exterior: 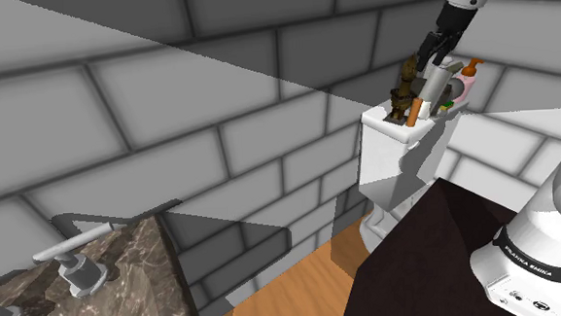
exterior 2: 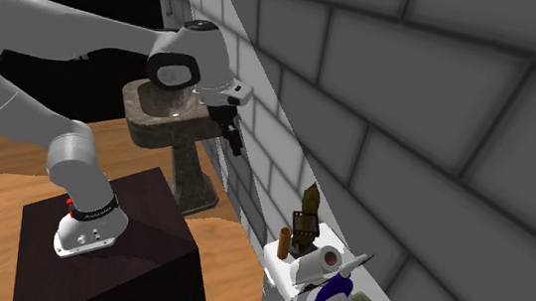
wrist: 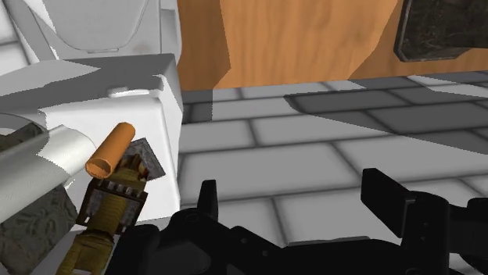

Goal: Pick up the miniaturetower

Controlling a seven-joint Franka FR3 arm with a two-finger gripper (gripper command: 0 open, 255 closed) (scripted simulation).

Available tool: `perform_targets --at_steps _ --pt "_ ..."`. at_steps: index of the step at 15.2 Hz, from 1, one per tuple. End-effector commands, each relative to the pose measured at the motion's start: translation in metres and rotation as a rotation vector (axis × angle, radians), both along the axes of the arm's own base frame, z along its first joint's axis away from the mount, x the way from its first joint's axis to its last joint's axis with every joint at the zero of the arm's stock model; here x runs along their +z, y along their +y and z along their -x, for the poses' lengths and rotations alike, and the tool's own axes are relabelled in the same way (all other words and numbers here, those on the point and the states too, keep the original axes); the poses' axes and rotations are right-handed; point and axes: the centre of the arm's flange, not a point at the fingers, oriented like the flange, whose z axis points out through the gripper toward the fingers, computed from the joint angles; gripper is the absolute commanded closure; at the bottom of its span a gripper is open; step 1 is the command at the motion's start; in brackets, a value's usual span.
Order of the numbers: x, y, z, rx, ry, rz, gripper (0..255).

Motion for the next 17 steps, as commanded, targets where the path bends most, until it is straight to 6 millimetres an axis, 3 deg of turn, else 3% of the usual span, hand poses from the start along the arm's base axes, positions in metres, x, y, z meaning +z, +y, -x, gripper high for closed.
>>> perform_targets --at_steps 1,17 --pt "-0.005 -0.026 -0.006 -0.007 -0.041 -0.016 0" --pt "-0.055 -0.224 -0.068 -0.059 -0.347 -0.163 0"
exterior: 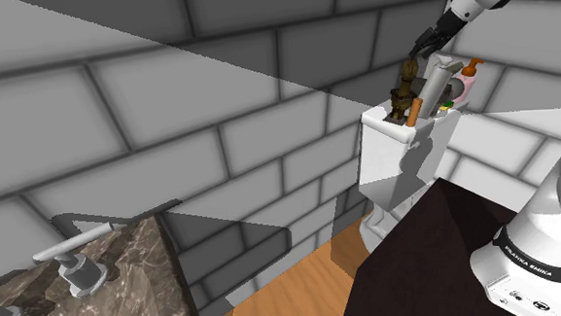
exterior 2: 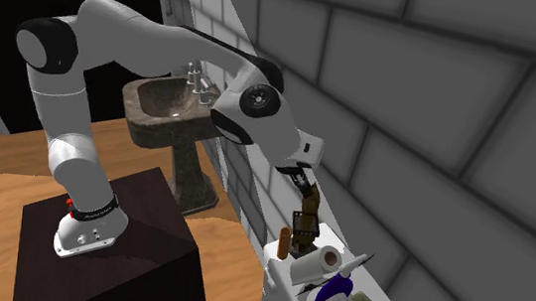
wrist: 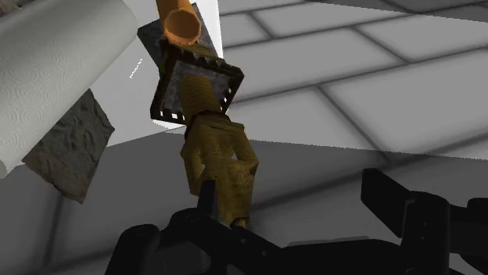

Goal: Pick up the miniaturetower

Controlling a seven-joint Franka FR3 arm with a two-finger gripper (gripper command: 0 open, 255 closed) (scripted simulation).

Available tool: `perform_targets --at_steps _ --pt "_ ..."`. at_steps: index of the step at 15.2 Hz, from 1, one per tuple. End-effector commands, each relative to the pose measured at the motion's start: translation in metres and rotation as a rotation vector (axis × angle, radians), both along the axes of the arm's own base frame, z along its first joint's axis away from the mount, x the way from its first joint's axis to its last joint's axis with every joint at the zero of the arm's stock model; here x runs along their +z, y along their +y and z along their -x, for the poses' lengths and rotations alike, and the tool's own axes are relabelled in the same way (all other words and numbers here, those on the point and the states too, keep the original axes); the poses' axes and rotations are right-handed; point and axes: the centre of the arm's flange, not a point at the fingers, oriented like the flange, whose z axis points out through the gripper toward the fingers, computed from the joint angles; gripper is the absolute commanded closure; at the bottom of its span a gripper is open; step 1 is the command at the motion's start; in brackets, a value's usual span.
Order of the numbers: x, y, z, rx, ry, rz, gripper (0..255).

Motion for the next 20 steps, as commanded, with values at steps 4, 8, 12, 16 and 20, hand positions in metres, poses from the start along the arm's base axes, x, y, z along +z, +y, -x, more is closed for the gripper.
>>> perform_targets --at_steps 4,8,12,16,20 --pt "-0.017 -0.039 -0.015 -0.007 -0.066 -0.028 0" --pt "-0.038 -0.039 -0.015 -0.007 -0.066 -0.028 0" --pt "-0.052 -0.039 -0.015 -0.007 -0.066 -0.028 0" --pt "-0.053 -0.040 -0.015 -0.007 -0.066 -0.028 255" --pt "-0.052 -0.039 -0.015 -0.006 -0.066 -0.028 255"
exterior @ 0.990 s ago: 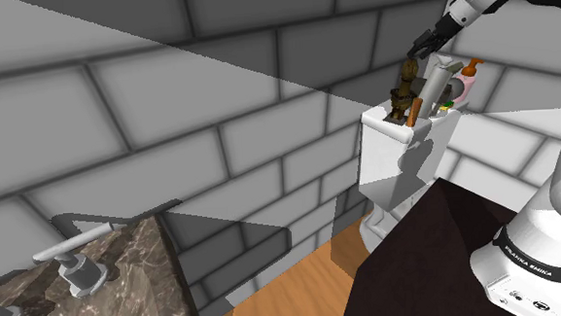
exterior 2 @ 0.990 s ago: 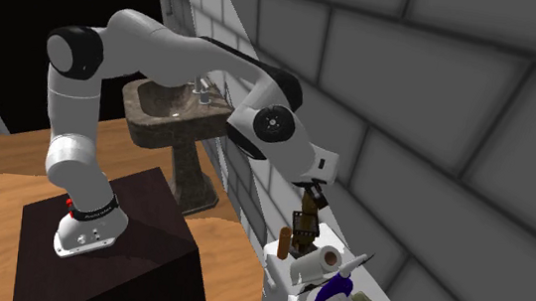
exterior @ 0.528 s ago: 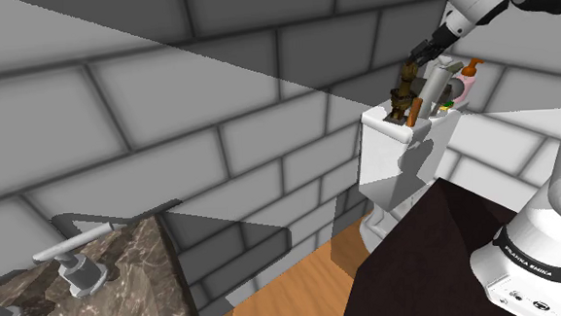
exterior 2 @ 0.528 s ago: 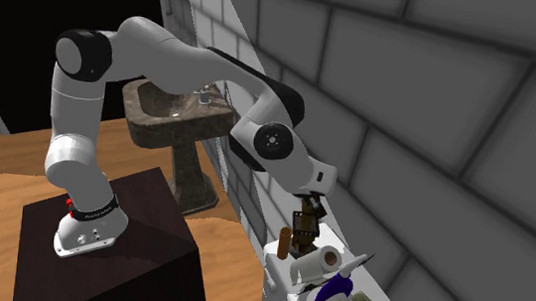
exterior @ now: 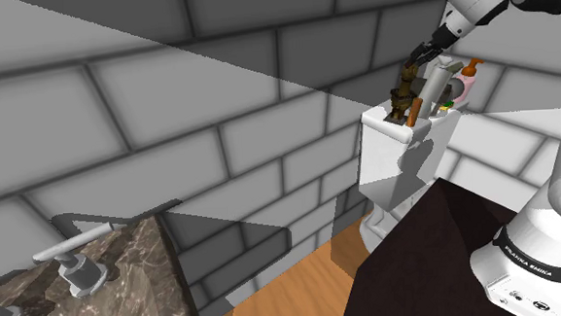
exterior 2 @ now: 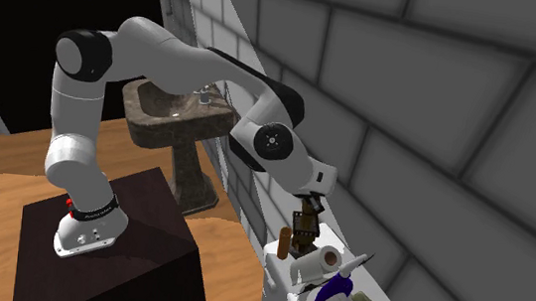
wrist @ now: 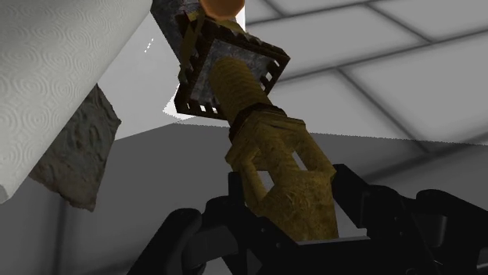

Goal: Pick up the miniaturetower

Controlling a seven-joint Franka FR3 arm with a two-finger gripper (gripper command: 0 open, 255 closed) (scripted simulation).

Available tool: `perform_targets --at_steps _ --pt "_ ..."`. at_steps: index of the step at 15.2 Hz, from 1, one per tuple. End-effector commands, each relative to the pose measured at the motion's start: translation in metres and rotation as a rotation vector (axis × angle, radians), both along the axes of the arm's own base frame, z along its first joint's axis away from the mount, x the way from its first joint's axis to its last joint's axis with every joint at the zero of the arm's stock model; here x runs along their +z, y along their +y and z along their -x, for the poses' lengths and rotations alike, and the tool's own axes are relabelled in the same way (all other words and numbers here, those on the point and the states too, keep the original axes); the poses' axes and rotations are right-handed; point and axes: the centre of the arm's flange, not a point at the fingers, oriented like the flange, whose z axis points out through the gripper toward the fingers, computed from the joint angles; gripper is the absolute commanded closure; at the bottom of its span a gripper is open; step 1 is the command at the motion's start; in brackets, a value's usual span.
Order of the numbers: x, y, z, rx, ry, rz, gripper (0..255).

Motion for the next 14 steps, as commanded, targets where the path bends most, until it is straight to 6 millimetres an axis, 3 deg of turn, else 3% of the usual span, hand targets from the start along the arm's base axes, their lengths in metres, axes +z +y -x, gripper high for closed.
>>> perform_targets --at_steps 1,14 --pt "-0.001 0.001 0.000 0.001 0.002 -0.001 255" --pt "0.063 0.001 0.000 0.001 0.002 -0.001 255"
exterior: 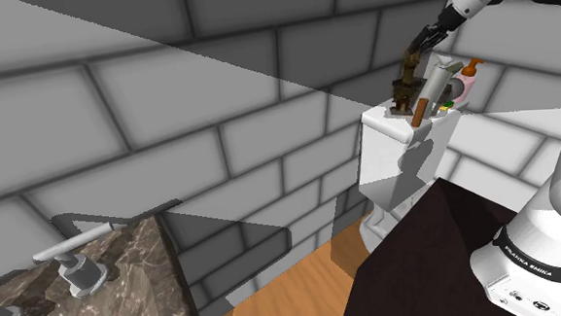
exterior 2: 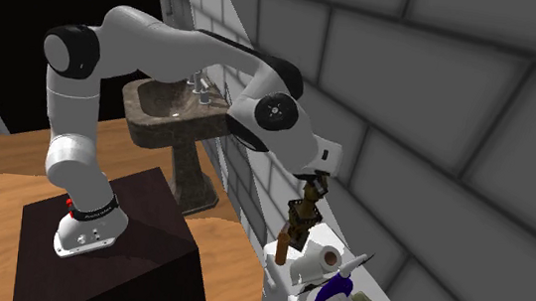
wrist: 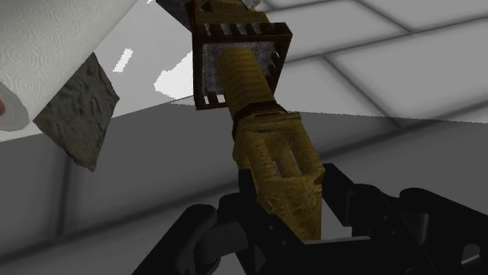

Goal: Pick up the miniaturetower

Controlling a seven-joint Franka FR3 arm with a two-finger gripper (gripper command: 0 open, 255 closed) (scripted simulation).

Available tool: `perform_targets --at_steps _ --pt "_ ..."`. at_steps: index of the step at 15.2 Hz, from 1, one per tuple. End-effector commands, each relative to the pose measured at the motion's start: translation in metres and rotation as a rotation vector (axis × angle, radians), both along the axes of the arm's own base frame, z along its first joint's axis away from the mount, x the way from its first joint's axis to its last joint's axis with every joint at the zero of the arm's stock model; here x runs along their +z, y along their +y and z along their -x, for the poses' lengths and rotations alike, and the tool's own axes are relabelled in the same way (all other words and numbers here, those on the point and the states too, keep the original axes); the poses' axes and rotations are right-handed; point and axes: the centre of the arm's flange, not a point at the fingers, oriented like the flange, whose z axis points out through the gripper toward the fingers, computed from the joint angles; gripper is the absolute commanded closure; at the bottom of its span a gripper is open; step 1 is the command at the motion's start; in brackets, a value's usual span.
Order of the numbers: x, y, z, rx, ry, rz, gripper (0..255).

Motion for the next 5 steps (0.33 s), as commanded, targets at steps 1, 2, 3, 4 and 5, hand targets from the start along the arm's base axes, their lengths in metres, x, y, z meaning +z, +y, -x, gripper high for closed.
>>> perform_targets --at_steps 1,2,3,4,5 --pt "0.011 0.000 0.000 0.000 0.000 0.000 255" --pt "0.016 0.000 0.000 0.000 0.000 0.000 255" --pt "0.021 0.000 0.000 0.000 0.000 0.000 255" --pt "0.022 0.000 0.000 0.000 0.000 0.000 255" --pt "0.022 0.000 0.000 0.000 0.000 0.000 255"
